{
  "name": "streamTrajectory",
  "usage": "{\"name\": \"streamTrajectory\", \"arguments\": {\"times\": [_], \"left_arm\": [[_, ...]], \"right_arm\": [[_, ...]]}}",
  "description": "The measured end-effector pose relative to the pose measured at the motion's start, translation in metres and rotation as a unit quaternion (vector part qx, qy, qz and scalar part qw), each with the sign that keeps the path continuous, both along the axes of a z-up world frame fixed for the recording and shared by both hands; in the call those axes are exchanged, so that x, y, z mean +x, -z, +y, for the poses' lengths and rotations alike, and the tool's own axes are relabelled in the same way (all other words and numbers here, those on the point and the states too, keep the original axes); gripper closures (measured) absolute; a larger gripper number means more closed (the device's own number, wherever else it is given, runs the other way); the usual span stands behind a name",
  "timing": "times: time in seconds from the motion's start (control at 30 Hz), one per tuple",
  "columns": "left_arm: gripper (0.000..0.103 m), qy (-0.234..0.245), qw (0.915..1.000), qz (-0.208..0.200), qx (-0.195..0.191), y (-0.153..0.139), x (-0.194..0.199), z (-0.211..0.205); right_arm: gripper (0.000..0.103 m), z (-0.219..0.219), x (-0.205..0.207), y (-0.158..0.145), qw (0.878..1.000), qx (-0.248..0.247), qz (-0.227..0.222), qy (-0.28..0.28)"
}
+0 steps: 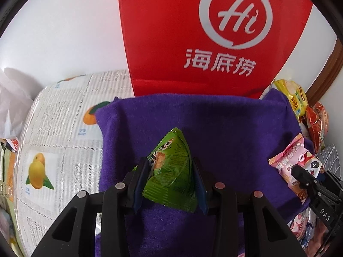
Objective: Organize snacks
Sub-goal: 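Carry the green bag onto the purple towel with the left gripper while the right carries the candy packet there, then open both grippers to release the packets on the towel and withdraw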
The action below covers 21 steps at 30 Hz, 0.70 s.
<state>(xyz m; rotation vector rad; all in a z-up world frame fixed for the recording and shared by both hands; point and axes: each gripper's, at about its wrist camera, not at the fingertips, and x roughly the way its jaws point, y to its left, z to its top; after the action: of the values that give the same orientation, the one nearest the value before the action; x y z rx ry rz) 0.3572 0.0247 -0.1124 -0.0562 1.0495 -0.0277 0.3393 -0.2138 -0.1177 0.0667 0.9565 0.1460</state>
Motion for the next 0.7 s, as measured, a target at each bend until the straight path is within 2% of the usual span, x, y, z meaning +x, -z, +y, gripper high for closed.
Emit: {"name": "streamTrajectory", "arguments": {"times": [0.4, 0.47, 0.5, 0.53, 0.7], "left_arm": [[0.064, 0.007, 0.9999, 0.01, 0.008, 0.008, -0.004, -0.005], [0.052, 0.008, 0.9998, 0.014, 0.008, 0.007, -0.002, -0.005], [0.037, 0.009, 0.9998, 0.014, 0.009, 0.006, -0.004, -0.005], [0.032, 0.009, 0.9999, 0.009, 0.011, 0.004, -0.006, -0.005], [0.031, 0.003, 0.9999, 0.003, 0.01, -0.008, -0.02, -0.002]], "right_arm": [[0.058, -0.008, 0.002, 0.007, 1.0, -0.003, 0.015, 0.006], [0.05, -0.009, 0.0, 0.006, 1.0, -0.004, 0.018, 0.004], [0.049, -0.009, -0.001, 0.005, 1.0, -0.007, 0.018, 0.002], [0.047, -0.009, -0.004, 0.004, 1.0, -0.01, 0.016, 0.001], [0.04, -0.016, -0.018, -0.01, 1.0, -0.01, 0.004, 0.009]]}}
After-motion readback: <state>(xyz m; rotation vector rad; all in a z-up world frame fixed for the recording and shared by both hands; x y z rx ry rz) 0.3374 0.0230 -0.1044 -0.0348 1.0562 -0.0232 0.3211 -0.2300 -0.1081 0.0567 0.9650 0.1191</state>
